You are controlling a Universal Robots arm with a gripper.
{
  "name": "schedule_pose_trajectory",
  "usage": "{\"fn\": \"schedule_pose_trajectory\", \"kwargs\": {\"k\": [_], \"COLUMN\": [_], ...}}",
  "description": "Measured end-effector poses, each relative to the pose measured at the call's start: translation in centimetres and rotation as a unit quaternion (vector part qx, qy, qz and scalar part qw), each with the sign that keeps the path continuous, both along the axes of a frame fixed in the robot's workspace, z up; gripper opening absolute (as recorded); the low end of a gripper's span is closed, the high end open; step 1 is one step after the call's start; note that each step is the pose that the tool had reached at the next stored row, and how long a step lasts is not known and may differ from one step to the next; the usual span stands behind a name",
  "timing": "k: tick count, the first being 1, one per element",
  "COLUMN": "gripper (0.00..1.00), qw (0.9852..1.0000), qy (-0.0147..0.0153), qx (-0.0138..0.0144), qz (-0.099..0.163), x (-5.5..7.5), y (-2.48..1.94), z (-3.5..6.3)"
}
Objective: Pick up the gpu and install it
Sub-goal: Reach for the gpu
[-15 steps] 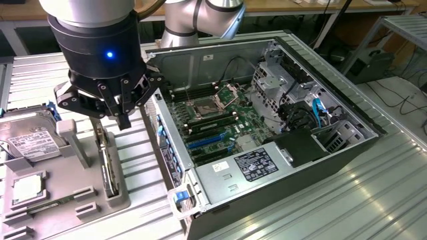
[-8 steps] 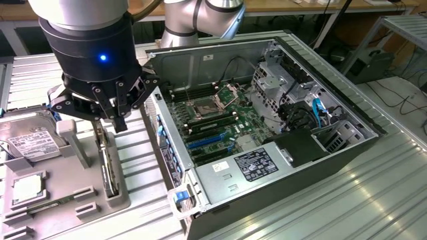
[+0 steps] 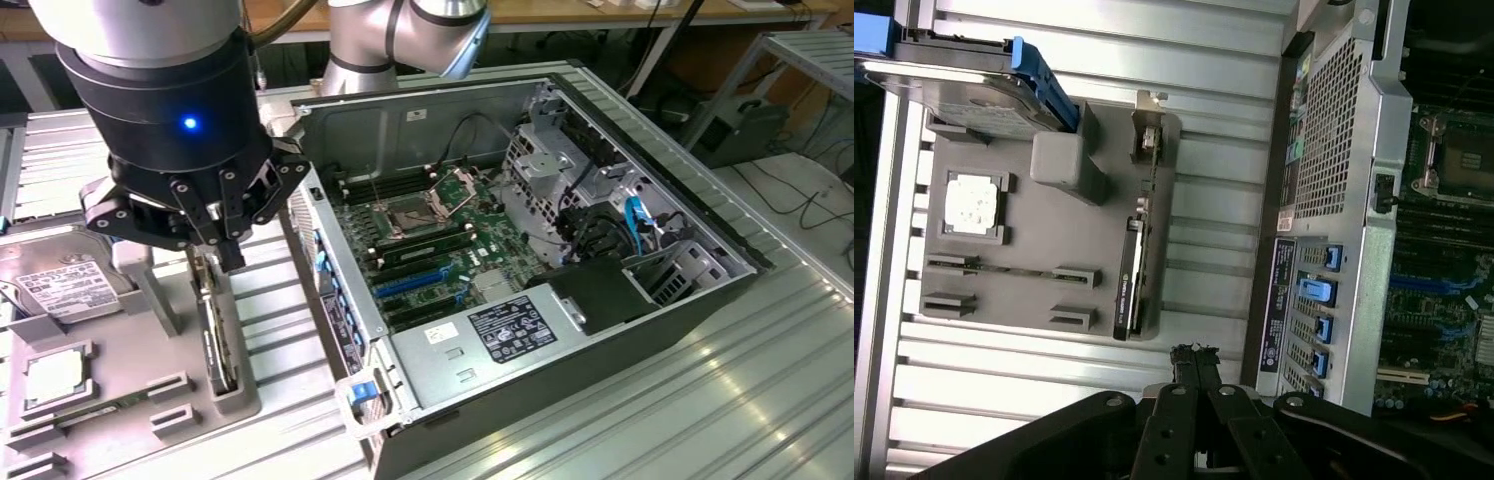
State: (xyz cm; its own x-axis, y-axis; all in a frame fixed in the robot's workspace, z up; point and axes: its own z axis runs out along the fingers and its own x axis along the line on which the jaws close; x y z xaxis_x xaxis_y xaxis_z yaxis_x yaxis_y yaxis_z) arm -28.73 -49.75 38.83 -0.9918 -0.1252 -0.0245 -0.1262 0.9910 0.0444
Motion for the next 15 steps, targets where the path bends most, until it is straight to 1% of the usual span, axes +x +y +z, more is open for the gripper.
{"fn": "schedule_pose_trajectory", "kwargs": {"k": [4,5,8,11,13,15], "gripper": [0.11,0.11,0.11,0.11,0.11,0.11], "qw": [1.0000,1.0000,1.0000,0.9999,0.9999,0.9999], "qy": [0.0001,0.0000,0.0001,0.0002,0.0010,0.0023], "qx": [-0.0001,0.0001,-0.0010,-0.0028,-0.0046,-0.0060], "qz": [0.000,-0.002,-0.009,-0.011,-0.011,-0.012], "x": [-0.6,-0.7,-1.1,-1.3,-1.3,-1.3], "y": [-0.17,-0.16,-0.12,0.25,0.87,1.21], "z": [-0.02,-0.10,-0.40,-0.76,-1.06,-1.23]}}
